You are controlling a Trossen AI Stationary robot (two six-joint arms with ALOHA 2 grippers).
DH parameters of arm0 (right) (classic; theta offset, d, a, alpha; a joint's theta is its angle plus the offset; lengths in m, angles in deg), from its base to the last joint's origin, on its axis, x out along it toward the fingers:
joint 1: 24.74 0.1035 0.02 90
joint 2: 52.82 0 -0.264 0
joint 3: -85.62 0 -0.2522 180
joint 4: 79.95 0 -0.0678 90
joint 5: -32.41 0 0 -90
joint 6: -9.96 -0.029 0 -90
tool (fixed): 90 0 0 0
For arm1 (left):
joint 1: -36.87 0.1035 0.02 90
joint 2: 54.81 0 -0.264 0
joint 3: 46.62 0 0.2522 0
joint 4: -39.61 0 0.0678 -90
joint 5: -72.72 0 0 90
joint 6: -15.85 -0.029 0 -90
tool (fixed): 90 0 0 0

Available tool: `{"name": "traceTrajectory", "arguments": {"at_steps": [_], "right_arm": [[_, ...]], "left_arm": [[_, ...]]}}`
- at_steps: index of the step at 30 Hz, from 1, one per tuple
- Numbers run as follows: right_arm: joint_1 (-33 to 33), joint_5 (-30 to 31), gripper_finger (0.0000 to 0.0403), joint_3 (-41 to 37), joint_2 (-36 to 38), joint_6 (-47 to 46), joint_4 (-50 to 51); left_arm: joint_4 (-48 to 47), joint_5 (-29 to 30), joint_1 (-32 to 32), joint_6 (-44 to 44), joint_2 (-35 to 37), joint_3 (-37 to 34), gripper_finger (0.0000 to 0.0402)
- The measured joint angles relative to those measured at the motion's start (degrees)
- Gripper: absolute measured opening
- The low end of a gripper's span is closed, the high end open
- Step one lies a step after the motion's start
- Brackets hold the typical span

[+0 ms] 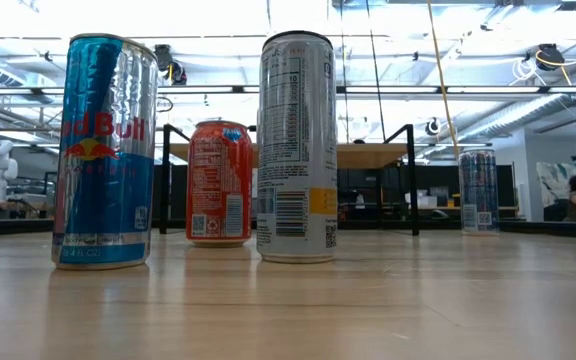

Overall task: Place canned beverage on shelf
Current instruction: Put the right pink-white soda can aligned with the other pink-white on the shelf

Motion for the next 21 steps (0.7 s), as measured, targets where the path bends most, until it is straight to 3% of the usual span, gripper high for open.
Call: {"name": "traceTrajectory", "arguments": {"at_steps": [13,21], "right_arm": [[-0.8,-0.5,0.0390,0.0,-0.6,1.5,-2.4],[-0.9,-2.0,0.0310,0.0,-0.6,2.0,-2.5]], "left_arm": [[0.0,0.5,0.0,-1.1,0.0,0.0,0.0292],[-0.3,0.5,0.0,-1.0,-0.5,0.0,0.0293]]}}
